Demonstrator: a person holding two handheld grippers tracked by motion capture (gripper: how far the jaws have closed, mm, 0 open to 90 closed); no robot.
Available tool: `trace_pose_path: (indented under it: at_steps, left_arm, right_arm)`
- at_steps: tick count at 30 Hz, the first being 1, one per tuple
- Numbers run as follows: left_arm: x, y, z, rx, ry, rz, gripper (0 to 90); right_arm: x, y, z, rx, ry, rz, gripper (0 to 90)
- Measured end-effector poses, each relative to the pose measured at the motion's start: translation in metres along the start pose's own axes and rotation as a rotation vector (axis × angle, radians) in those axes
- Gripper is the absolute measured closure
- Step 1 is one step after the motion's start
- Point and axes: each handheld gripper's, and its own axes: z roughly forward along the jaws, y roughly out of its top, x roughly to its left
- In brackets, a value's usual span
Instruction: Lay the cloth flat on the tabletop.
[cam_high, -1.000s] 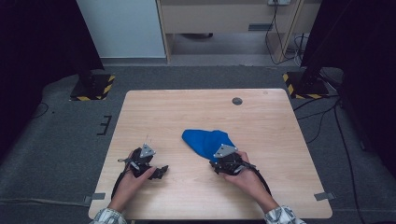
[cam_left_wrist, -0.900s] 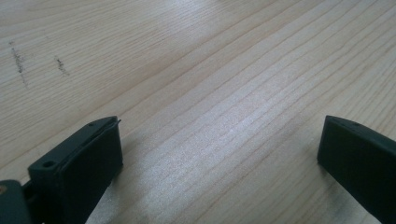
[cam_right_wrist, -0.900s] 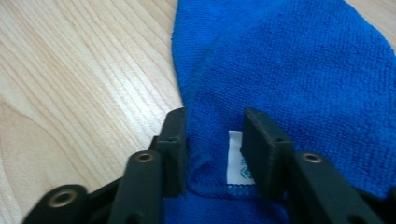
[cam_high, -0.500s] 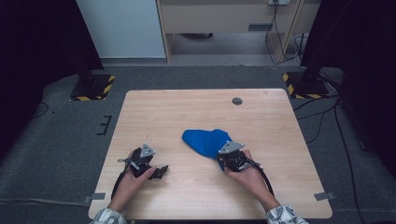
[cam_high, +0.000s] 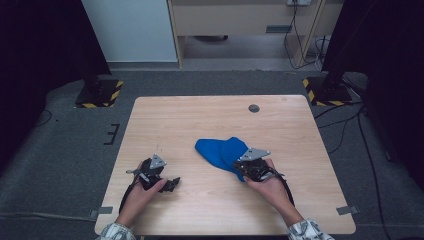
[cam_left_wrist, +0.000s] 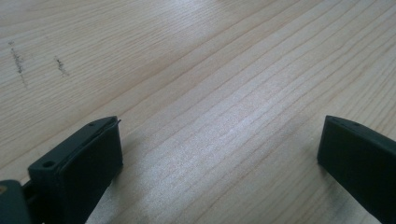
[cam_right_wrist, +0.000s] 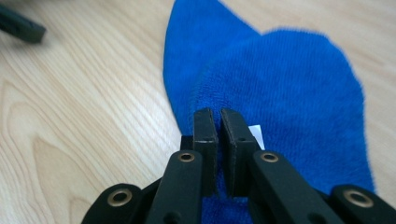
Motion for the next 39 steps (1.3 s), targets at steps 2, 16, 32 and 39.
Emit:
trace_pose_path:
  at_steps: [2, 16, 32, 39]
  left_arm:
    - [0.000, 0.000, 0.000, 0.000, 0.000, 0.001, 0.0]
    - [0.000, 0.000, 0.000, -0.001, 0.002, 0.000, 0.0]
    - [-0.015, 0.013, -0.006, -0.069, -0.069, -0.036, 8.4]
    - [-0.029, 0.022, 0.000, -0.077, -0.103, -0.021, 9.4]
  right_arm:
    - [-0.001, 0.007, -0.009, -0.047, 0.006, 0.012, 85.8]
    - [0.005, 0.034, -0.037, -0.170, 0.063, 0.061, 86.1]
    - [0.004, 0.068, 0.026, -0.092, 0.057, 0.065, 86.5]
    - [-0.029, 0.039, 0.052, 0.005, 0.012, 0.146, 86.3]
